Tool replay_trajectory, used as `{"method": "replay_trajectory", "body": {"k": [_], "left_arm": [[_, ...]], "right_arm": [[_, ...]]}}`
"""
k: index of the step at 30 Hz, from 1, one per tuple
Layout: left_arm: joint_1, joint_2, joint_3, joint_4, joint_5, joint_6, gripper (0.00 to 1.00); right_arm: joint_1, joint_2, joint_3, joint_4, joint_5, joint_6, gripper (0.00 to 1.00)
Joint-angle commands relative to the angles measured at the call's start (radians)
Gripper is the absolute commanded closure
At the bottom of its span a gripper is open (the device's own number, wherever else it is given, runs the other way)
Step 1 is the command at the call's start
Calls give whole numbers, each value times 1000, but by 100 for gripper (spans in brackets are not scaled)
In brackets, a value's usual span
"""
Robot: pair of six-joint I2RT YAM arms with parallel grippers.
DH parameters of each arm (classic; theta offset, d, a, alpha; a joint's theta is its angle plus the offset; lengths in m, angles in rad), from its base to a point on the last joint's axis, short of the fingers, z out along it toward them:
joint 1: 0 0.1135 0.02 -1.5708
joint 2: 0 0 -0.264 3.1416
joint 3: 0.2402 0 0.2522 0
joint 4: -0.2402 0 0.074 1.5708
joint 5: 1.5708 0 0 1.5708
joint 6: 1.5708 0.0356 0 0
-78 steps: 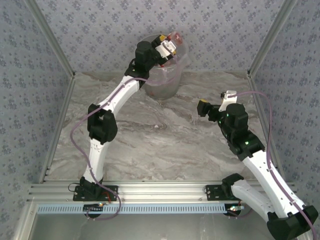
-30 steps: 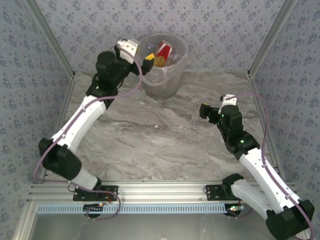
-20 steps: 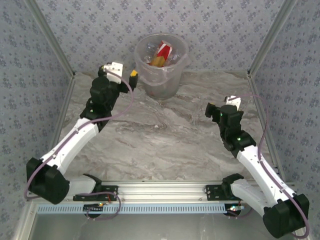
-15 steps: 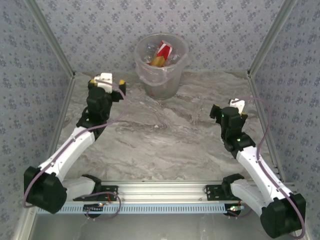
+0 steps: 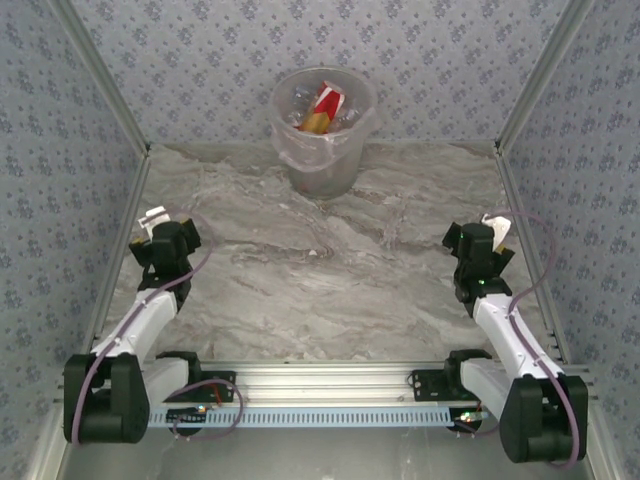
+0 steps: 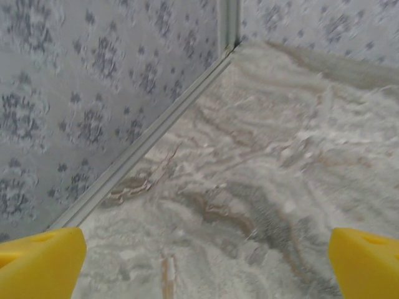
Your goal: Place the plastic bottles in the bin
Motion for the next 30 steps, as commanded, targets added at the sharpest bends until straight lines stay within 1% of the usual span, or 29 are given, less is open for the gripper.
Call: {"method": "replay_trajectory", "body": {"k": [1,5,7,10,11,14,15,16,17,18,20,23,24,26,30], "left_arm": [[30,48,-36,130,46,-10,1],[43,137,-57,263,130,51,1],[44,189,-67,363,197,93,1],[41,273,-84,489,298,114,1],[36,306,-96,534,305,123,1],[32,454,-155,775,280,118,1],[31,481,-150,820,285,125,1],[29,447,-119,708,280,118,1],[19,441,-82,621,223,106,1],[-7,465,-73,645,186,133,1],[-8,456,-71,622,187,130,0],[-7,457,-71,627,187,130,0],[-7,457,-71,623,187,130,1],[-8,456,-71,625,188,130,1],[-6,456,-71,625,190,127,1]], "right_arm": [[-38,24,-31,68,-67,-6,0],[-76,80,-42,112,-148,-45,0],[-83,107,-44,131,-182,-65,0],[-87,139,-53,182,-239,-106,0],[-88,149,-55,199,-258,-119,0],[-89,180,-59,245,-293,-167,0],[-89,190,-65,267,-310,-200,0],[-89,202,-72,293,-325,-217,0],[-89,214,-80,328,-336,-233,0],[-89,227,-94,365,-347,-245,0],[-87,254,-125,475,-351,-260,0],[-50,301,-196,704,-271,-326,0],[-39,315,-203,749,-252,-339,0],[-39,325,-188,736,-287,-346,0],[-32,397,-229,897,-348,-351,0]]}}
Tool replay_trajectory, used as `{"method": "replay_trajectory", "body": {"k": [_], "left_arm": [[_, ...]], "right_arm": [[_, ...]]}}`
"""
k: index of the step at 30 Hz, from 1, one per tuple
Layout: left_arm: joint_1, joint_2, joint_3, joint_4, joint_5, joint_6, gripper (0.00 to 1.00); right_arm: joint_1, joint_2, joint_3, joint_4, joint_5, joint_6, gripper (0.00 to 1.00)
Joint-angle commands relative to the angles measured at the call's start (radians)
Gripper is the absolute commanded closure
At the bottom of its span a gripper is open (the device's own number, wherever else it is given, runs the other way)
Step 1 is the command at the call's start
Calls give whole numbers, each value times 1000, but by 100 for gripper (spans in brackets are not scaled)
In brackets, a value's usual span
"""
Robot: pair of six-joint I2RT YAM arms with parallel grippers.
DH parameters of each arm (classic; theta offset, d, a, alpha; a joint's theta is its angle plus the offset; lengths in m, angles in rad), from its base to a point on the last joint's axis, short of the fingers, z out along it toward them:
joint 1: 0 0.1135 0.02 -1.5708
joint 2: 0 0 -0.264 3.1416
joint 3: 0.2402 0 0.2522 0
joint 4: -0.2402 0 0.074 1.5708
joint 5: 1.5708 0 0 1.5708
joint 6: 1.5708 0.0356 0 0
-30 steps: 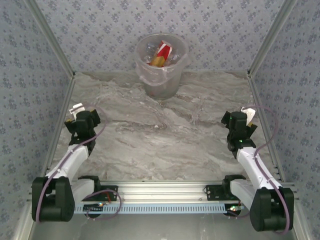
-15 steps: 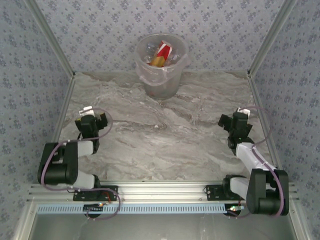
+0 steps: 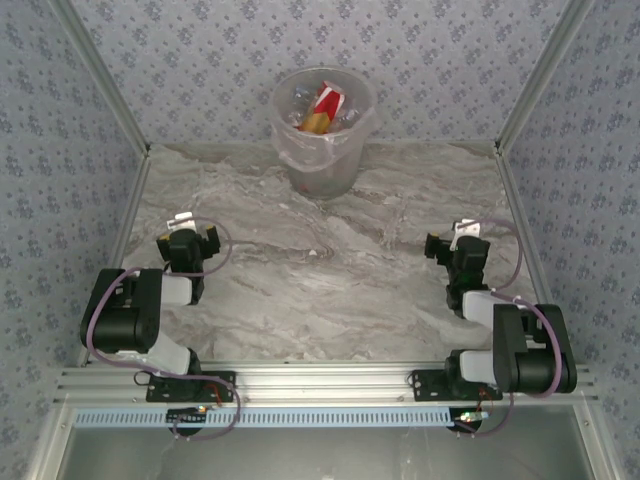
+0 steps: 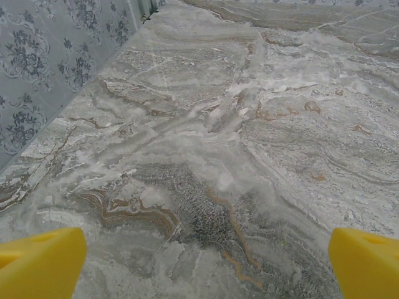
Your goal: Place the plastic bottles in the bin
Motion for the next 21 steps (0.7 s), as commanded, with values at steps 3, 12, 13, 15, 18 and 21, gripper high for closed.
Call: {"method": "replay_trajectory", "body": {"k": [3,12,13,15,18,21], "left_arm": [[1,-10,13,31,-12,9,0],[3,-10,13,32,-9,10,1],[3,-9,13,31,-8,10,1],[3,-10,13,31,-9,11,1],[3,-10,14,27,-2,11,1],[16,-7,18,23,61,19,1]], "right_arm": [[34,132,-30,280,-21,-67,0],[-1,208,87,130,0,-11,0],[9,209,94,115,12,-20,0],[2,207,94,109,-8,-19,0],[1,207,94,105,-7,-19,0],[2,207,93,108,-7,-20,0]]}}
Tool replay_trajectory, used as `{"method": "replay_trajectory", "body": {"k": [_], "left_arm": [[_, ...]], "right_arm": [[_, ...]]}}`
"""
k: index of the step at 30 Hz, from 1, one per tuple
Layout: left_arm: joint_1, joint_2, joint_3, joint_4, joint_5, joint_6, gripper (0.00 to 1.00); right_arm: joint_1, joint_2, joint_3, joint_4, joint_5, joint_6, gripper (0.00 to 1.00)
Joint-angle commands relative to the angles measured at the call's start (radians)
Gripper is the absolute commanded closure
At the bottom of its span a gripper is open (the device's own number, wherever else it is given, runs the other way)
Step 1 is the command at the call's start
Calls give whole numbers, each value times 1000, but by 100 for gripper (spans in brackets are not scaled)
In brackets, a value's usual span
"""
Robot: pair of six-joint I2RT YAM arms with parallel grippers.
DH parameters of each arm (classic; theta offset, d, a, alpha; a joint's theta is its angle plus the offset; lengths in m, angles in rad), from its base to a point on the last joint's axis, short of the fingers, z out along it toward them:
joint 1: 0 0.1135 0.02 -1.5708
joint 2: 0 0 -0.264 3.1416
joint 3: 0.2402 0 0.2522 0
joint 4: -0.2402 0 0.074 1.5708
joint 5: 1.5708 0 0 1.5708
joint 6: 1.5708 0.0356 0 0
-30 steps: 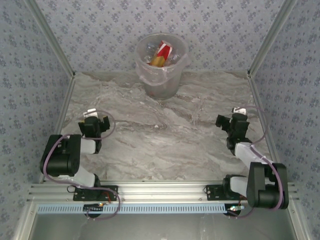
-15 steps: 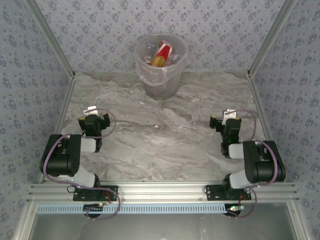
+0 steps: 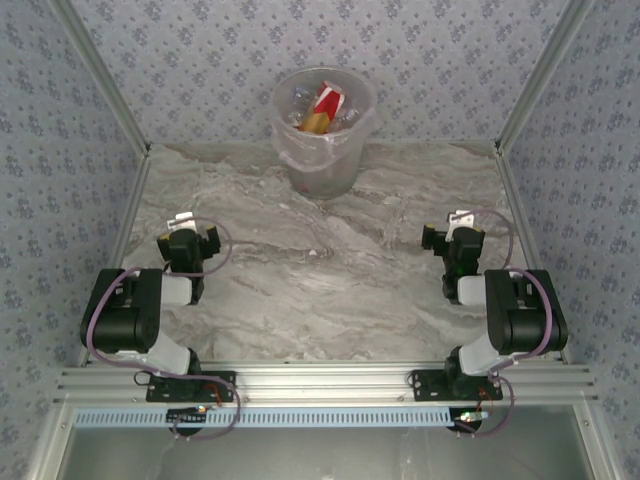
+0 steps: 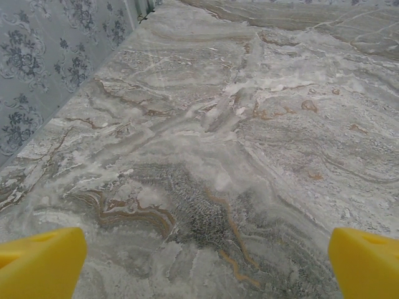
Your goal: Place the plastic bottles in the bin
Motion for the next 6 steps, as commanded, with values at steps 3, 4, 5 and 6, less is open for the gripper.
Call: {"method": "replay_trajectory", "body": {"k": [3,4,5,6], "left_arm": [[12,-7,16,27,41,18,1],[12,-7,15,28,41,17,0],[11,-7,14,30,42,18,1],[11,-7,13,31,41,19,1]], "right_arm": [[-1,0,10,-13,-6,16,0],[-1,1,10,-13,-6,17,0],[-1,1,9,-12,-6,16,0],[0,0,9,-12,-6,16,0]]}}
